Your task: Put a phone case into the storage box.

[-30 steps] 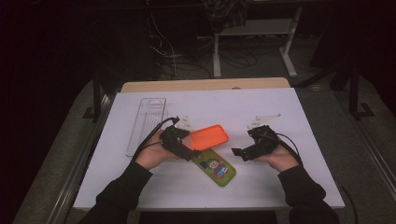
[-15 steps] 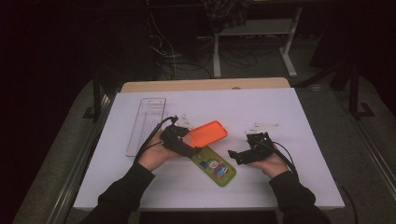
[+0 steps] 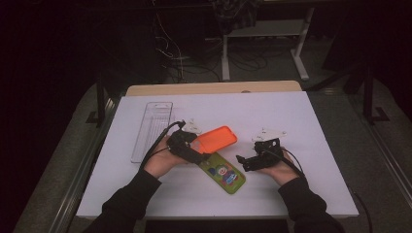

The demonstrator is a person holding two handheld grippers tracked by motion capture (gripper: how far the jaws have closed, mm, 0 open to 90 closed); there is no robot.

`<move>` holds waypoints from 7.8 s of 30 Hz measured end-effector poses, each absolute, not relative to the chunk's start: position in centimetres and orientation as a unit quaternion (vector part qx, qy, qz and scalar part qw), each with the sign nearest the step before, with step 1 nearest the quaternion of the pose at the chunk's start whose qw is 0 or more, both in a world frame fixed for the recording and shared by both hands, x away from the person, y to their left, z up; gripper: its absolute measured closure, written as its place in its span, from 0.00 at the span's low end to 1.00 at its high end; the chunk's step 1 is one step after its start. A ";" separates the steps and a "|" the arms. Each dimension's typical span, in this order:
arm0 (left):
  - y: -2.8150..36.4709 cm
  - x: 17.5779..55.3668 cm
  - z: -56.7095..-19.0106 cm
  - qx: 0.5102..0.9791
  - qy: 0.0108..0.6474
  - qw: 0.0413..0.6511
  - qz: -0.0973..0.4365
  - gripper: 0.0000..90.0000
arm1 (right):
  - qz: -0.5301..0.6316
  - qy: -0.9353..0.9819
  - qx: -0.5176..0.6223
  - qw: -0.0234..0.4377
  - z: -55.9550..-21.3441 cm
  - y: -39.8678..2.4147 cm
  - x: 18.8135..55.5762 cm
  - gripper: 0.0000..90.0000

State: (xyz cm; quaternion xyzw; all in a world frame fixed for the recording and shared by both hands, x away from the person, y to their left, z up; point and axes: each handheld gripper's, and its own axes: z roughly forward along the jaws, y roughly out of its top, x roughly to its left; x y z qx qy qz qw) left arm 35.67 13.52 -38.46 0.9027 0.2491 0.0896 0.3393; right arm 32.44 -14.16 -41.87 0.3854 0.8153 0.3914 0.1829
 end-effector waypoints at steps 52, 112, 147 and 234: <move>13.2 35.4 -38.4 0.907 0.238 0.337 0.082 0.18 | 0.170 0.822 0.006 0.543 -42.8 -9.4 28.8 0.00; 12.9 35.0 -38.2 0.909 0.223 0.346 0.062 0.18 | 0.146 0.784 -0.090 0.596 -44.1 -5.7 27.7 0.86; 15.2 35.6 -37.3 0.903 0.213 0.366 0.080 0.00 | 0.178 0.816 0.015 0.550 -42.6 -7.6 28.8 0.87; 12.1 39.2 -34.8 0.803 0.292 0.518 0.045 0.00 | 0.519 0.766 0.364 0.110 -39.4 -9.7 31.9 0.87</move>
